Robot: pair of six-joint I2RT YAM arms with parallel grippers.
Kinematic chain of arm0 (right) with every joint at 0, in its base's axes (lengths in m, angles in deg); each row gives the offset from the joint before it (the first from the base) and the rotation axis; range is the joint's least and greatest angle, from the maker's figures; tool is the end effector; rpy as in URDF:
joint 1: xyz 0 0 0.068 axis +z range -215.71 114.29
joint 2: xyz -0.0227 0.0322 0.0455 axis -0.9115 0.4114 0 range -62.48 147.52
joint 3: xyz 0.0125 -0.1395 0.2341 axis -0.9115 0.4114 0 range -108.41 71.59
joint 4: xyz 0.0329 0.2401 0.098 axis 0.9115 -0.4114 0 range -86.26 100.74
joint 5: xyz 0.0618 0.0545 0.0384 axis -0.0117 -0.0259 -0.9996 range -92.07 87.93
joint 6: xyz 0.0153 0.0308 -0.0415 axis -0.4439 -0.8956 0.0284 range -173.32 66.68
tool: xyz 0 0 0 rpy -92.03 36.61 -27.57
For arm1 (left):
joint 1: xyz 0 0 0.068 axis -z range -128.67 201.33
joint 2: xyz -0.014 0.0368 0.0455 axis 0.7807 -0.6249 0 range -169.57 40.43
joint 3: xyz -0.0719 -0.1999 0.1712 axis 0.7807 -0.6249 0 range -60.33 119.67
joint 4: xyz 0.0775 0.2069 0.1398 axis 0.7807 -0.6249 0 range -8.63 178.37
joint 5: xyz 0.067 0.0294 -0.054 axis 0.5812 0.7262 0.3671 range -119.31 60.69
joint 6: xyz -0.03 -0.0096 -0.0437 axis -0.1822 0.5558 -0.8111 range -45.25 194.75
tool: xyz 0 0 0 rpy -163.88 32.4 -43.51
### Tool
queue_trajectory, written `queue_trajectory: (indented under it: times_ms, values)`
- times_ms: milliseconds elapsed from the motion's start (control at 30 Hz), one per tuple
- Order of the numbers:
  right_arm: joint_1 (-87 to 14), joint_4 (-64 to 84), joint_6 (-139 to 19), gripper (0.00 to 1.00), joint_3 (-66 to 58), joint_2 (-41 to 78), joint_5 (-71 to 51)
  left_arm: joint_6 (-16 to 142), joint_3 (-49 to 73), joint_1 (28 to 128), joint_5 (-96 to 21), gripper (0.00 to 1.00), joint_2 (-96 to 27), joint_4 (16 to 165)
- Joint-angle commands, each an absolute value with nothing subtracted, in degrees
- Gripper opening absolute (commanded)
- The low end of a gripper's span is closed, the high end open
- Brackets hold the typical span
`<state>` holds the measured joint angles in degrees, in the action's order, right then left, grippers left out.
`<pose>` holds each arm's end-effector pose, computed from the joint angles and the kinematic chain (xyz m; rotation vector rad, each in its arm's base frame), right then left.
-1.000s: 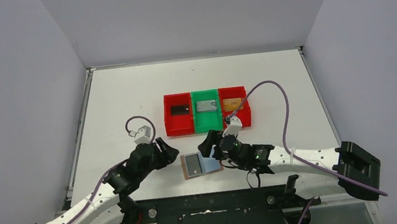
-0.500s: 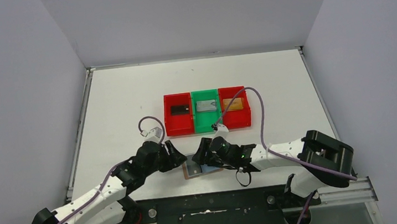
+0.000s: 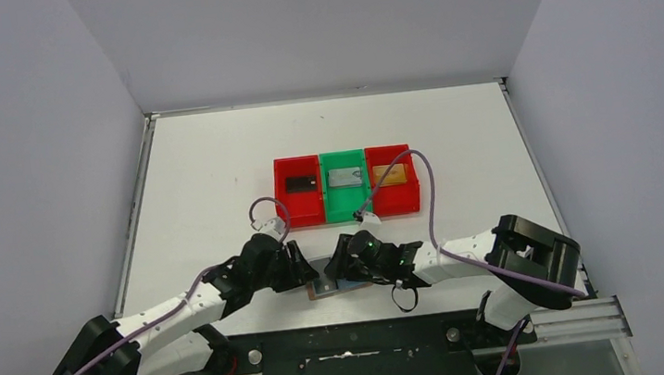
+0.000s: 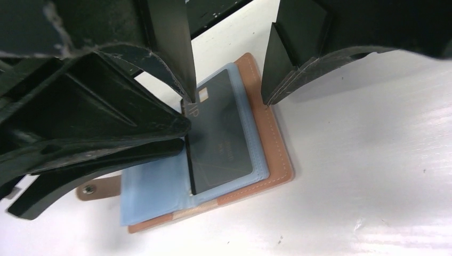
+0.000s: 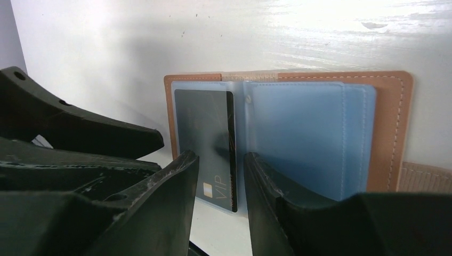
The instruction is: Take the credit cards out of the card holder
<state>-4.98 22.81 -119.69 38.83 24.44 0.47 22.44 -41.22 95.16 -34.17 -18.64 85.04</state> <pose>0.1378 0.2427 0.1403 0.1511 2.5509 0.9914 0.1352 -0.1340 0.1535 -0.1401 2.5125 -0.8797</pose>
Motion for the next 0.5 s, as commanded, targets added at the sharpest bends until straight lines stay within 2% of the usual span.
queue_trajectory:
  times_ms: [0,467]
  values:
    - [-5.4,25.8,-121.2,0.37,39.2,24.8,1.3,24.5,-38.4,95.7,-36.5,0.47,-21.8,88.5]
    - [-6.2,29.2,-123.1,0.29,42.0,24.5,1.2,25.3,-35.1,97.0,-33.6,0.37,-26.2,87.6]
